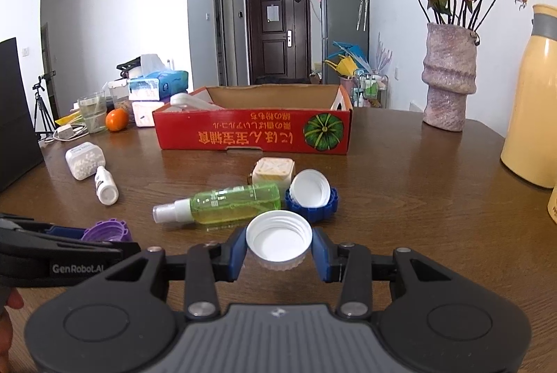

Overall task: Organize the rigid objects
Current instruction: 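Carry the purple cap and white cap with both grippers over the red box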

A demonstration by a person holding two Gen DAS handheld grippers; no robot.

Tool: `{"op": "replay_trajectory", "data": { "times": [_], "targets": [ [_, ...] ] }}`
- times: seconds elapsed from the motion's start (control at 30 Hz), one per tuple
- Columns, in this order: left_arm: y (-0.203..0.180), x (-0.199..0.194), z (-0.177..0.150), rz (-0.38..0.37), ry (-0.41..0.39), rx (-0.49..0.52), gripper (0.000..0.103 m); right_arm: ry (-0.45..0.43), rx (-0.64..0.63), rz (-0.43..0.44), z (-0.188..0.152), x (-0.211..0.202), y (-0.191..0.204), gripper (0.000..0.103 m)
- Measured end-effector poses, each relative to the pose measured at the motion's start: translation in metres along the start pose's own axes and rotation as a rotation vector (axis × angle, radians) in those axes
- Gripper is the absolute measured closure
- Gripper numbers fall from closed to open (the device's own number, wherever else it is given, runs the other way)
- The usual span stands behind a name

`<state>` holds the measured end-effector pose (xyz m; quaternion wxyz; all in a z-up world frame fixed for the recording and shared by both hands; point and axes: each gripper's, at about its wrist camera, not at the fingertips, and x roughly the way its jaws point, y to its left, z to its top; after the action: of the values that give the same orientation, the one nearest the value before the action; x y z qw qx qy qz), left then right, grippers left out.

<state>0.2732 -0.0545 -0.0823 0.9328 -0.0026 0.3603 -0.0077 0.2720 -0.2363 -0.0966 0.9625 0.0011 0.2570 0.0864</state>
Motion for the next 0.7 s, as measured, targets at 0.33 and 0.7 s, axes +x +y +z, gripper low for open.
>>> {"op": "replay_trajectory", "data": {
  "times": [0.33, 0.7],
  "targets": [
    [-0.002, -0.014, 0.025, -0.020, -0.069, 0.012, 0.047, -0.054, -0.012, -0.016, 0.024, -0.007, 0.005, 0.064],
    [-0.002, -0.019, 0.060, -0.033, -0.130, 0.018, 0.047, -0.103, -0.016, -0.032, 0.053, -0.005, 0.007, 0.064]
  ]
}}
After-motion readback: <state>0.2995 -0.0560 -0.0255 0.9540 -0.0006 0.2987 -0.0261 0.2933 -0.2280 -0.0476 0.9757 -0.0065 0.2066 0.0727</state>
